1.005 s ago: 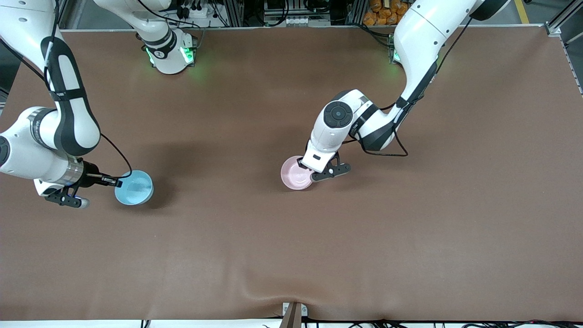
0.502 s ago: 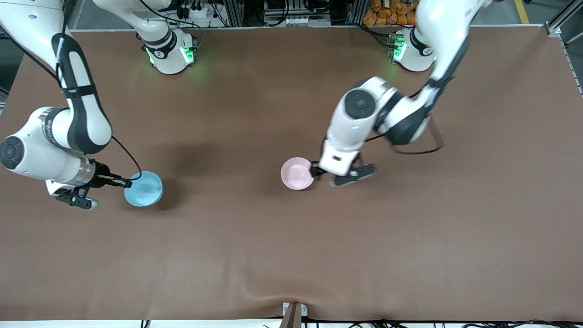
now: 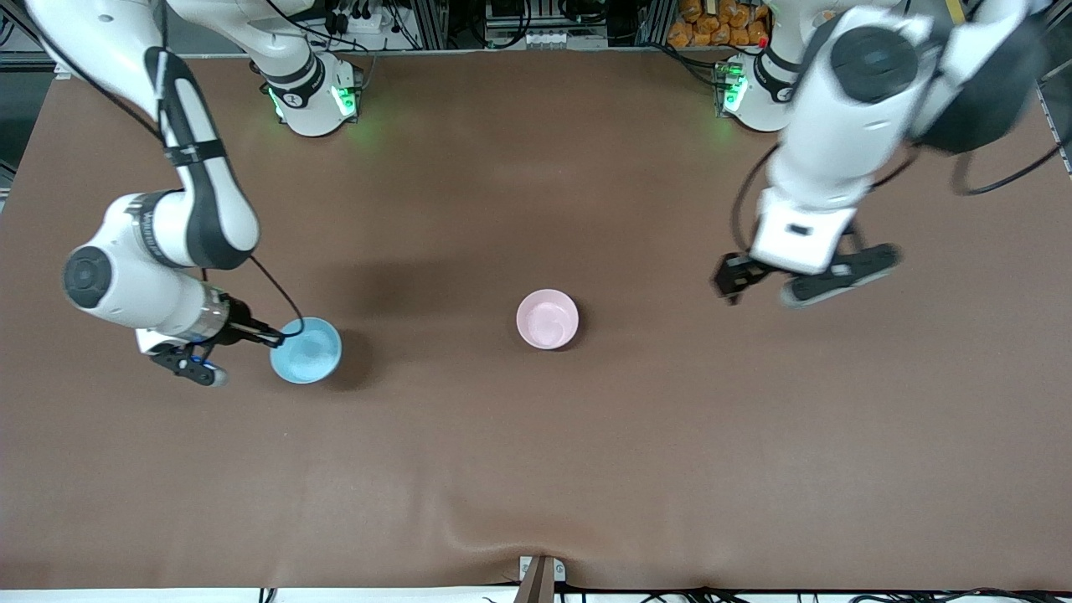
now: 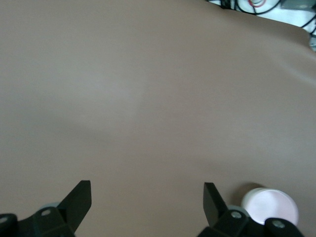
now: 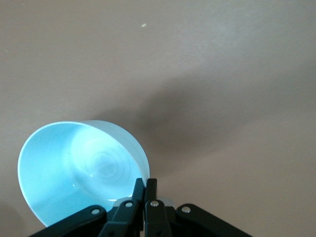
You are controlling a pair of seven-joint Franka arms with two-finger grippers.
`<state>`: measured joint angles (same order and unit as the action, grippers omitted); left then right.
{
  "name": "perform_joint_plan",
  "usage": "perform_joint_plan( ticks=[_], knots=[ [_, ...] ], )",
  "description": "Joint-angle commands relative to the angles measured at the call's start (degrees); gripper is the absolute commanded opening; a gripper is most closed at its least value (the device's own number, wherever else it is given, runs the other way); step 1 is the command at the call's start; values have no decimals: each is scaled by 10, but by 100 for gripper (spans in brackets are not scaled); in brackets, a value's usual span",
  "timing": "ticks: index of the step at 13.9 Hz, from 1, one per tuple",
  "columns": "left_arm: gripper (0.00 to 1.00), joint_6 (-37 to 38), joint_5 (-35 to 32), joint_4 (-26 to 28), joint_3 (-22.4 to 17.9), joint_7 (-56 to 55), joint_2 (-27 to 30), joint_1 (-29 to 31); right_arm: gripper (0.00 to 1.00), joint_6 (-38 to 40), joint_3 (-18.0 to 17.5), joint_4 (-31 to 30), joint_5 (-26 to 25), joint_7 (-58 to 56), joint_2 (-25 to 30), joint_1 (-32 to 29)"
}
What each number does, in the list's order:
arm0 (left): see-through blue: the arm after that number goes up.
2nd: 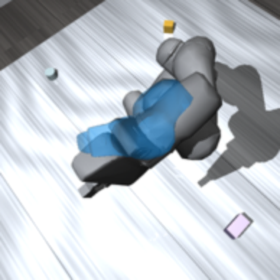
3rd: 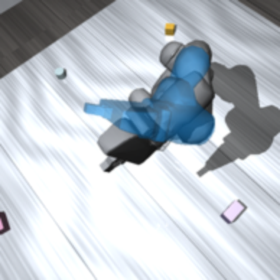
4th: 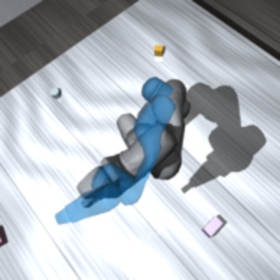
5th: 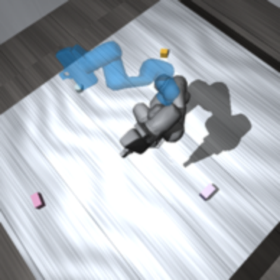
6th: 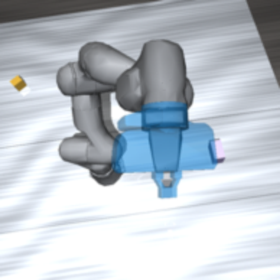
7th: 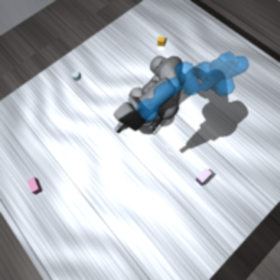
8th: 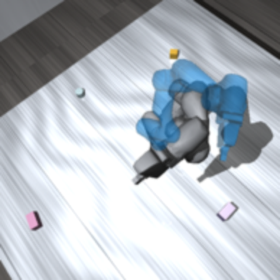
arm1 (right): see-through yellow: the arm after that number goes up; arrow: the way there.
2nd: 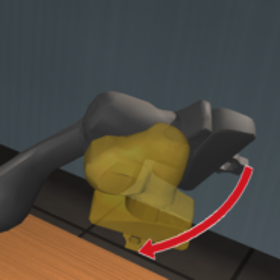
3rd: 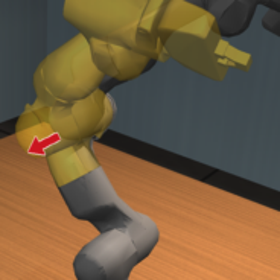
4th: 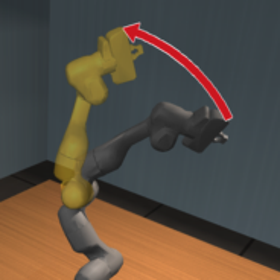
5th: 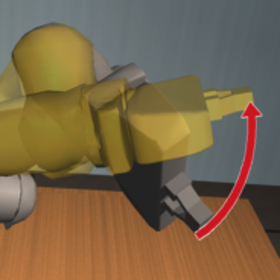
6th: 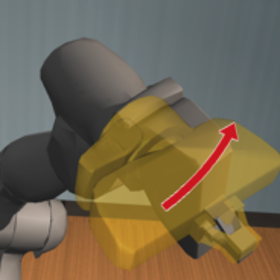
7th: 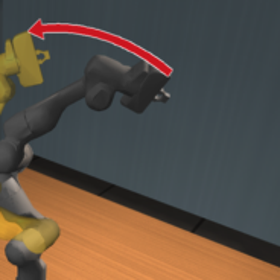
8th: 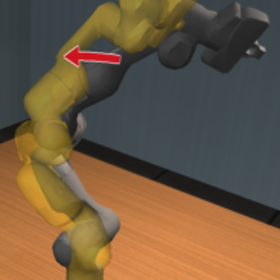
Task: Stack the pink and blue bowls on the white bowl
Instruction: 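Carry the blue bowl with the right gripper while the left gripper withdraws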
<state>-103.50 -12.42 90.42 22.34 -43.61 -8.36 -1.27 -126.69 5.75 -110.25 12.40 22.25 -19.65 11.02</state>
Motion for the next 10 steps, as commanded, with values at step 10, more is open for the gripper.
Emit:
perform_joint_plan(
  ticks=[10],
  knots=[
    [100,65,108,-46,-67,274,54,104,0,0,2,34,9,261,8,188]
  ],
)
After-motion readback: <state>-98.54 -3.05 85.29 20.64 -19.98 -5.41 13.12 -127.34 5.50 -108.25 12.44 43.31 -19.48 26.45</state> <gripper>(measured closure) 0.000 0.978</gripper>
